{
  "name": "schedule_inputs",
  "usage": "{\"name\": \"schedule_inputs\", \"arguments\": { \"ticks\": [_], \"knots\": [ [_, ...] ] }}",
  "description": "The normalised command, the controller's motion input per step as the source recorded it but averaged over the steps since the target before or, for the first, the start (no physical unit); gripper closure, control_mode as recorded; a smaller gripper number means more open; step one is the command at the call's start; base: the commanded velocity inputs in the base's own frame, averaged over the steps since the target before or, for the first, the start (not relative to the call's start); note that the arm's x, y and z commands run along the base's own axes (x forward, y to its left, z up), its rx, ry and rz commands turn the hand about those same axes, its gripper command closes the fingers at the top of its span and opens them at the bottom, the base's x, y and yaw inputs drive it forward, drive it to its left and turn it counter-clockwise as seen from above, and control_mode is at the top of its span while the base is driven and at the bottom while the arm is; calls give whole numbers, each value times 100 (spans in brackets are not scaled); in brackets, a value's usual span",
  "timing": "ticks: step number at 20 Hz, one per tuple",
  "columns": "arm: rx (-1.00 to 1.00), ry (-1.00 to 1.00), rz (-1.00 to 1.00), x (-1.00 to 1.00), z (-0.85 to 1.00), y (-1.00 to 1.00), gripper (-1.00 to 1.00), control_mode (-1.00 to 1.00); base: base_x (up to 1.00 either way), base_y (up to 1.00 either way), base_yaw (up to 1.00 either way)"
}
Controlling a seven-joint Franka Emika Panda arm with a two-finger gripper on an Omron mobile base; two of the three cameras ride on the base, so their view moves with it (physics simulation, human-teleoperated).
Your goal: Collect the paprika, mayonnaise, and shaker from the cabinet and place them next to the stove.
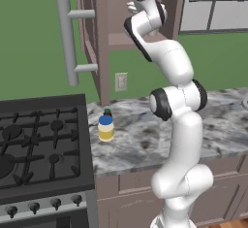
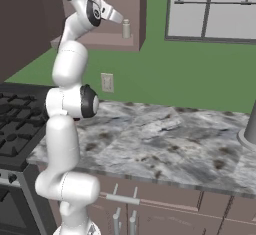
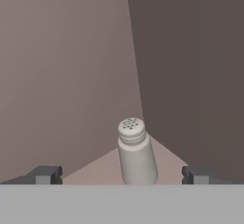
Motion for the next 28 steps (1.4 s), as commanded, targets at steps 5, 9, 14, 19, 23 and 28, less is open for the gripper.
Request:
{"name": "schedule_inputs", "arguments": {
  "ticks": [5, 9, 14, 19, 23, 28],
  "knots": [
    [0, 0, -1, 13, -4, -1, -100, -100, 0, 0, 0],
    [0, 0, -3, 19, -2, -13, -100, -100, 0, 0, 0],
    [0, 0, -5, 17, -5, -18, -100, -100, 0, 0, 0],
    [0, 0, -2, 5, -5, -4, -100, -100, 0, 0, 0],
    [0, 0, 0, 0, -4, 0, -100, -100, 0, 0, 0],
    [0, 0, 0, 2, -8, 0, -100, -100, 0, 0, 0]
  ]
}}
